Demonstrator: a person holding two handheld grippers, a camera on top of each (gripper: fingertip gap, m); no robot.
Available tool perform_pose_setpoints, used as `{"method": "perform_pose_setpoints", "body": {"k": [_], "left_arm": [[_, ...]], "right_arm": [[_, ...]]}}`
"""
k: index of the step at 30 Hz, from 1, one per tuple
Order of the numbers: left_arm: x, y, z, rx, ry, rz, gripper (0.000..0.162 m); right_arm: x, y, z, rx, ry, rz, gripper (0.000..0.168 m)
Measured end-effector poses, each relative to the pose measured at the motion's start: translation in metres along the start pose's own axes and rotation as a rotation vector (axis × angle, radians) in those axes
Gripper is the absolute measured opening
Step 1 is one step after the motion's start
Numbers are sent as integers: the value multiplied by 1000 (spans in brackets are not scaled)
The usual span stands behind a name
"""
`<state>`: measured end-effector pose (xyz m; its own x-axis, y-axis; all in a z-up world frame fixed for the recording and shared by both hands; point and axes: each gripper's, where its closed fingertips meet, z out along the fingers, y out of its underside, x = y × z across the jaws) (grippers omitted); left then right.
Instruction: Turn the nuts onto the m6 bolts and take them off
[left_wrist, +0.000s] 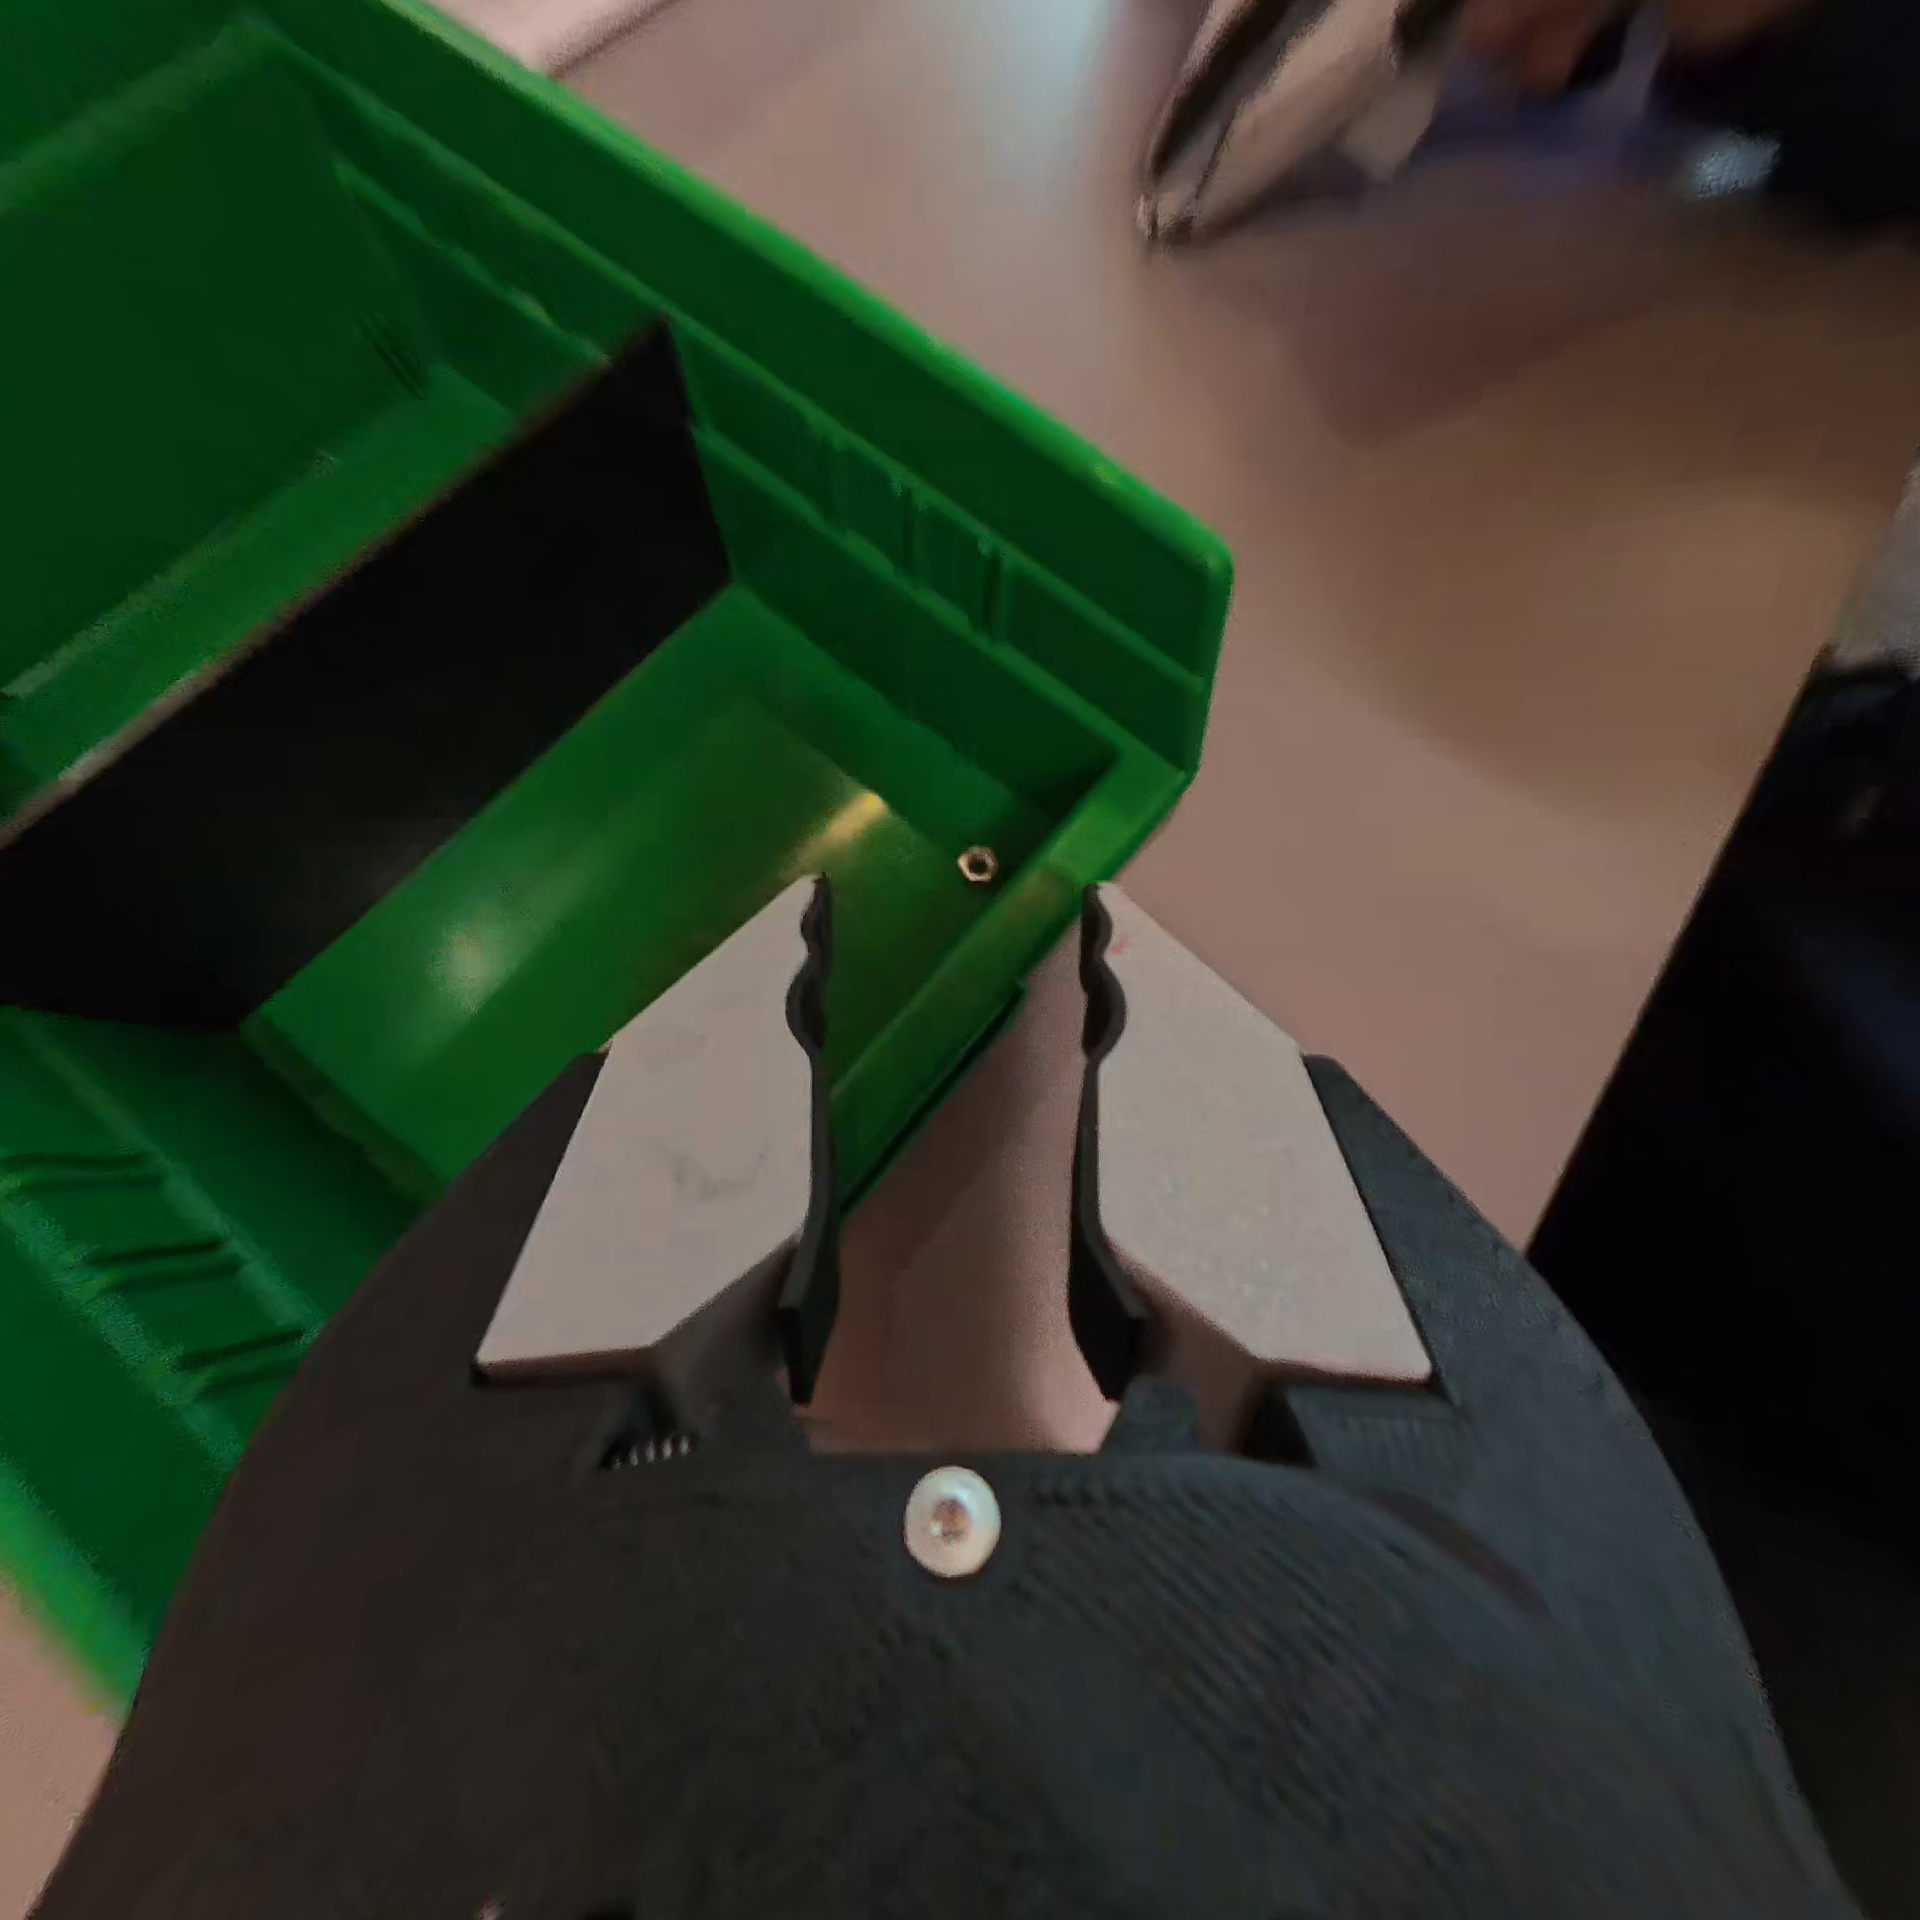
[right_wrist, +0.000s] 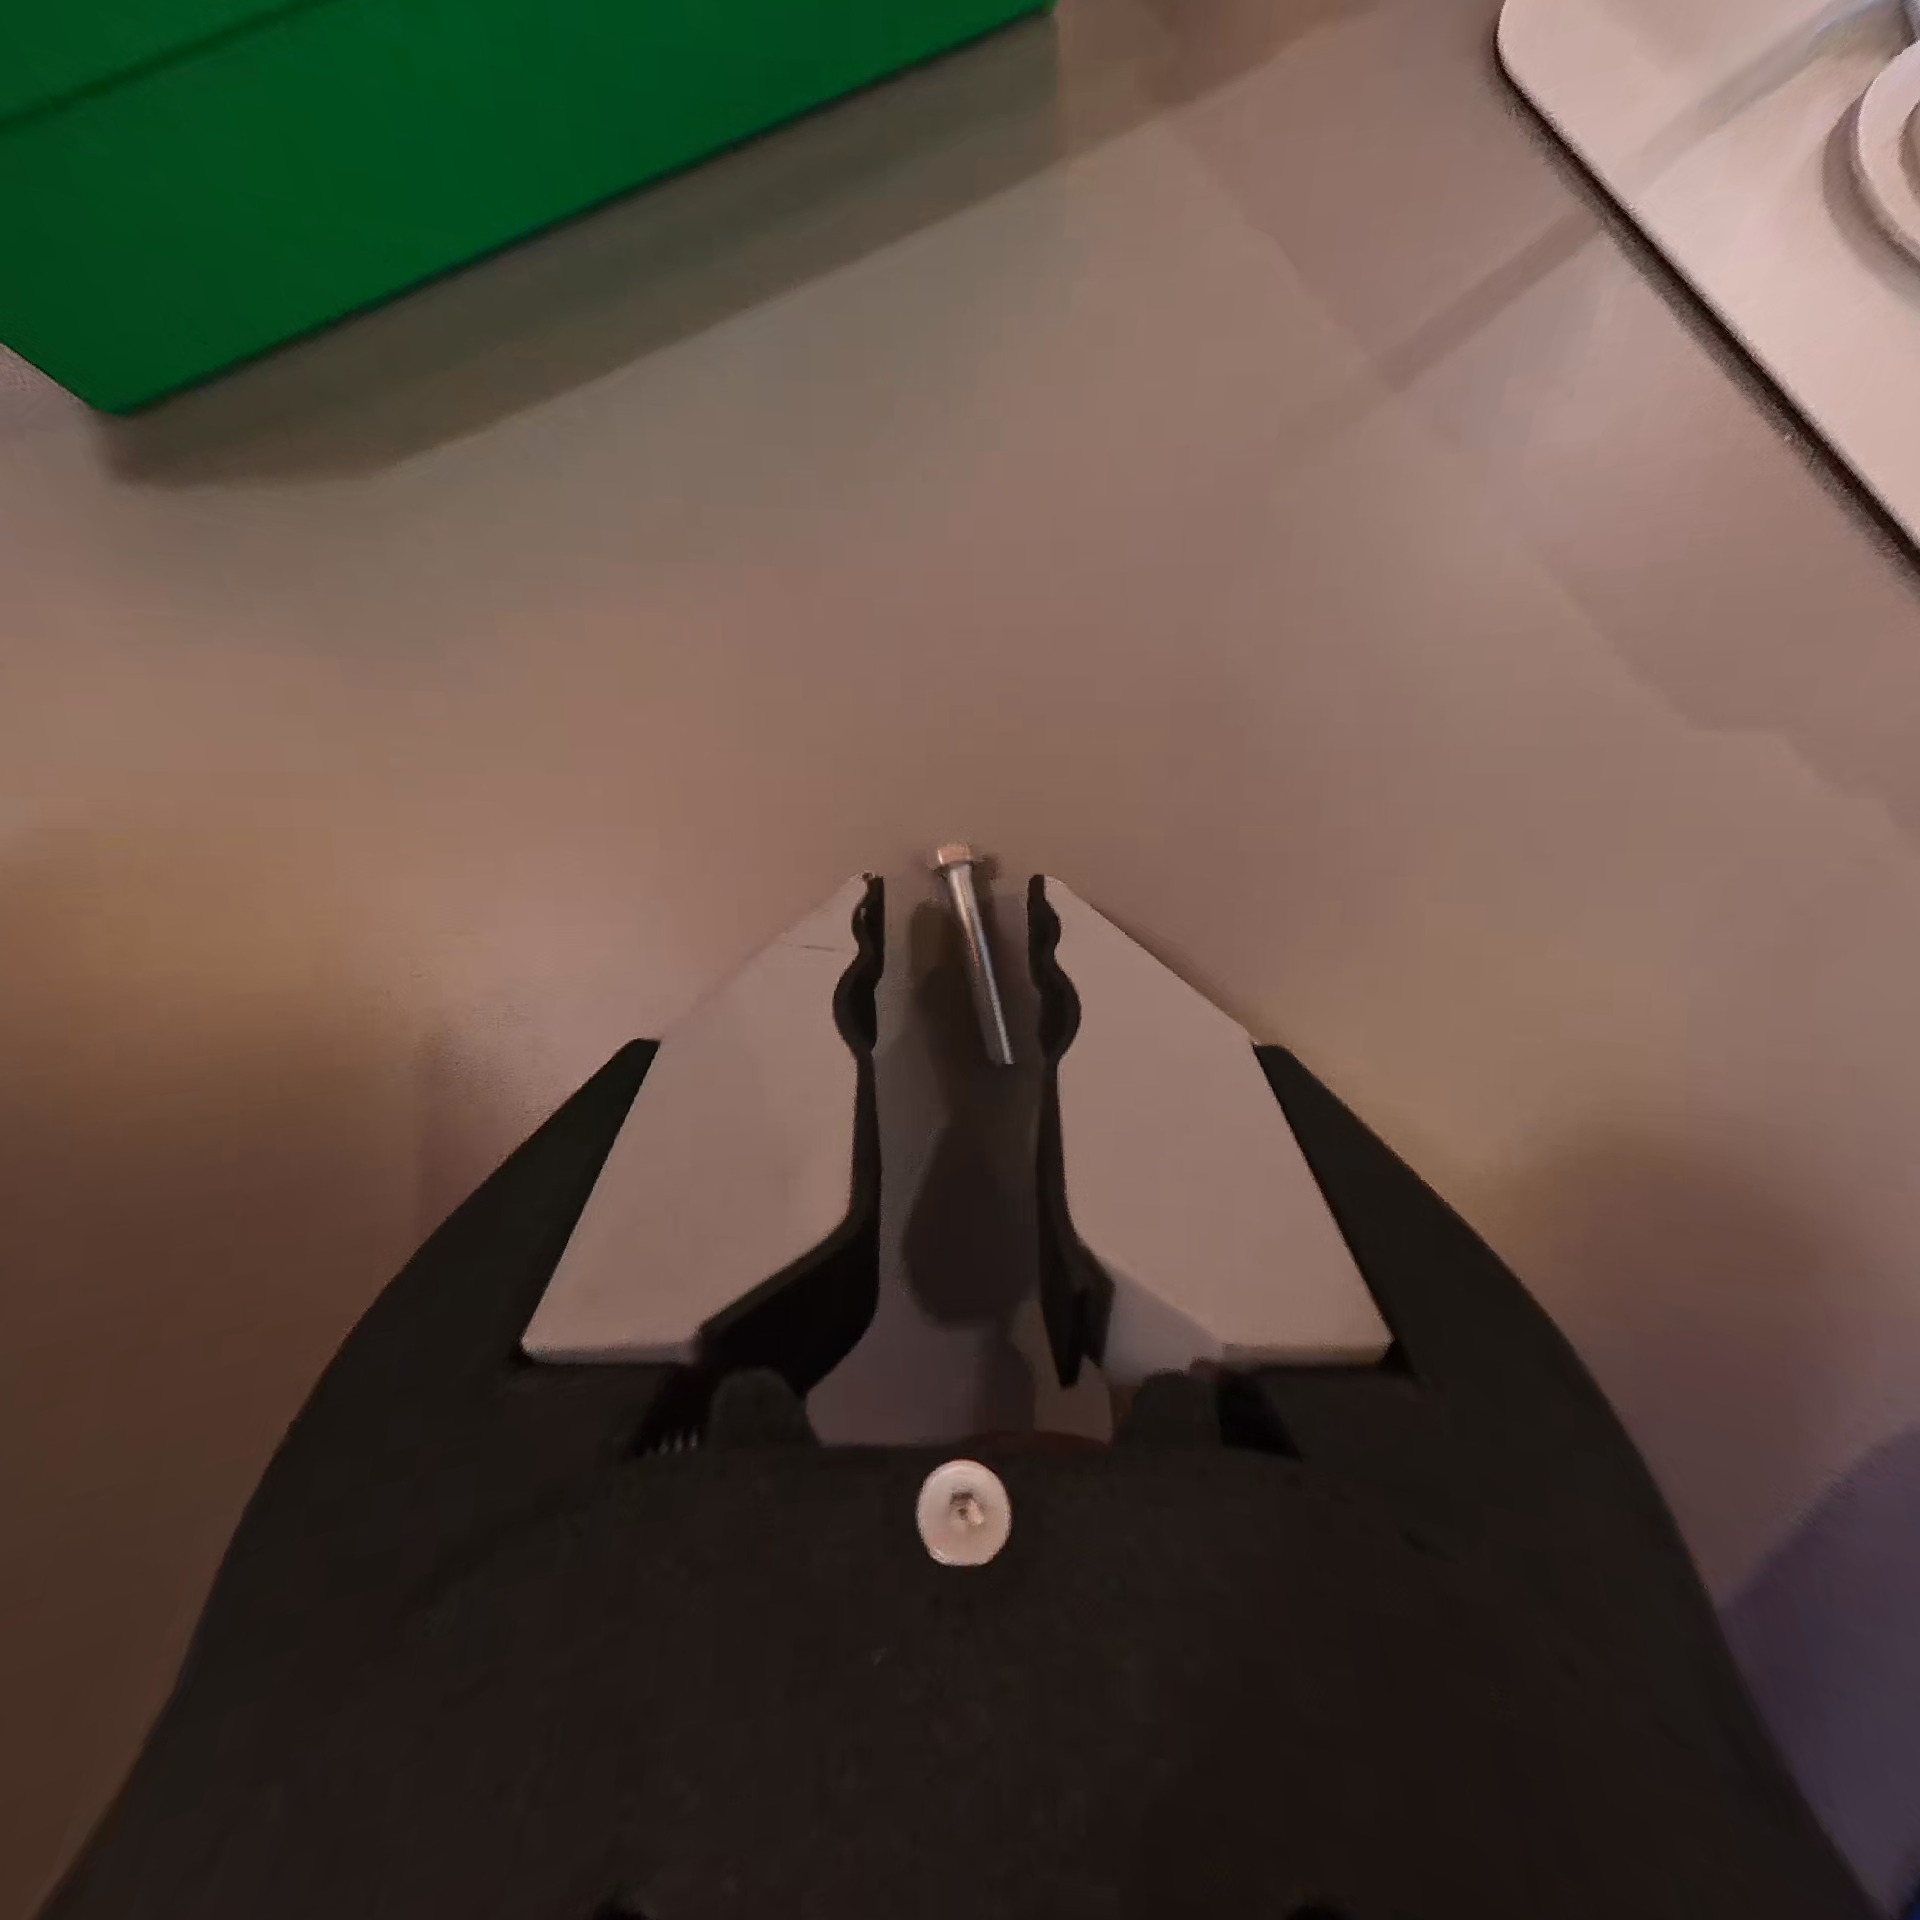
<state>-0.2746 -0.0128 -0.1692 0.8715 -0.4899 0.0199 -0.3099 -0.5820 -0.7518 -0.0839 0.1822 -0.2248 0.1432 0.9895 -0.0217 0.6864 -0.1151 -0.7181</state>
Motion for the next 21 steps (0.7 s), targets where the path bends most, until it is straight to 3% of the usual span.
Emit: {"method": "perform_pose_setpoints", "body": {"k": [1,5,7,16,21], "left_arm": [[-7,-7,-15,57,-19,-23,46],[-59,-6,-69,108,-248,-90,43],[-66,-2,-73,72,-257,-112,43],[-53,-2,-3,-188,-117,22,42],[-41,-11,8,-187,-60,65,41]], "right_arm": [[-2,-3,-3,17,-5,-2,25],[-10,-6,-10,53,-33,-15,26],[-17,-4,-12,50,-61,-25,30],[-21,2,-19,48,-53,-70,37],[-5,13,-20,6,0,-59,42]]}}
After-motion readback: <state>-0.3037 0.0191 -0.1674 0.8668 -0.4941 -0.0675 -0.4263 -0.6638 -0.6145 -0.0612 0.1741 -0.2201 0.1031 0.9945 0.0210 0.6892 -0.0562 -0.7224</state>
